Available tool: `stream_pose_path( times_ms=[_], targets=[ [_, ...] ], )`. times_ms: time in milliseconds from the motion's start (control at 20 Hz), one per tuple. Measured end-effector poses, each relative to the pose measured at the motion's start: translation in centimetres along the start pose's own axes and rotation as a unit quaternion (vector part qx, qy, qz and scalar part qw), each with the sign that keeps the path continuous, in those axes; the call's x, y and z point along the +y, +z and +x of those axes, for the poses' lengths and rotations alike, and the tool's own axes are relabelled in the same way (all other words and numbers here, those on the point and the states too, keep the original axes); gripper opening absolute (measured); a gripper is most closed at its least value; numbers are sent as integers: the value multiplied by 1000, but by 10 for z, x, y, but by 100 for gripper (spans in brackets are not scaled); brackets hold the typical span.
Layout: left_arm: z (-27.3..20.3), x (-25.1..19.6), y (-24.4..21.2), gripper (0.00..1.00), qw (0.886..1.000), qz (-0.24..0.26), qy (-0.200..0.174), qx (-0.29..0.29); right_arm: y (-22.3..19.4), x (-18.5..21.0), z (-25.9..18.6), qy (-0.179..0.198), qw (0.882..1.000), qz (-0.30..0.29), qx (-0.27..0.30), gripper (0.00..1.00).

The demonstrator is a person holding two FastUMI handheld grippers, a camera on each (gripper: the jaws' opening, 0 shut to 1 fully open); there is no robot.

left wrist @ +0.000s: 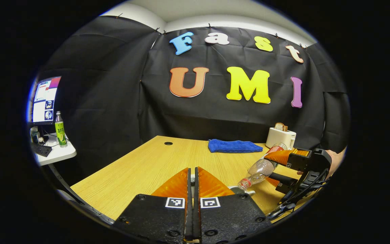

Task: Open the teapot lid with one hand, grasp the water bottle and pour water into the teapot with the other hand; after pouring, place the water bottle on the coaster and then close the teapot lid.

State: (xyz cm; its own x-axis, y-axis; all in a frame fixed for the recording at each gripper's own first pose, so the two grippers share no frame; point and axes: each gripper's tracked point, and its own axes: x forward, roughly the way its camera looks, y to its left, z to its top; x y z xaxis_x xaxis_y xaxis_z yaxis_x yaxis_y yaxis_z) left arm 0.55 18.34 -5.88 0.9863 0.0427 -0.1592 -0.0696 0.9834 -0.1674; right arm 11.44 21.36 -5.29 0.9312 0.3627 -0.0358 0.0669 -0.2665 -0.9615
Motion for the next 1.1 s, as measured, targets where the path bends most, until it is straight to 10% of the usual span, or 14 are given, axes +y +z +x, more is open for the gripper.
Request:
stream_pose_path(
  times_ms=[1100],
  targets=[
    [-2,6,2,3,1000,-6,2,0,1,-23,-4,-21,998,-59,-8,69]
  ],
)
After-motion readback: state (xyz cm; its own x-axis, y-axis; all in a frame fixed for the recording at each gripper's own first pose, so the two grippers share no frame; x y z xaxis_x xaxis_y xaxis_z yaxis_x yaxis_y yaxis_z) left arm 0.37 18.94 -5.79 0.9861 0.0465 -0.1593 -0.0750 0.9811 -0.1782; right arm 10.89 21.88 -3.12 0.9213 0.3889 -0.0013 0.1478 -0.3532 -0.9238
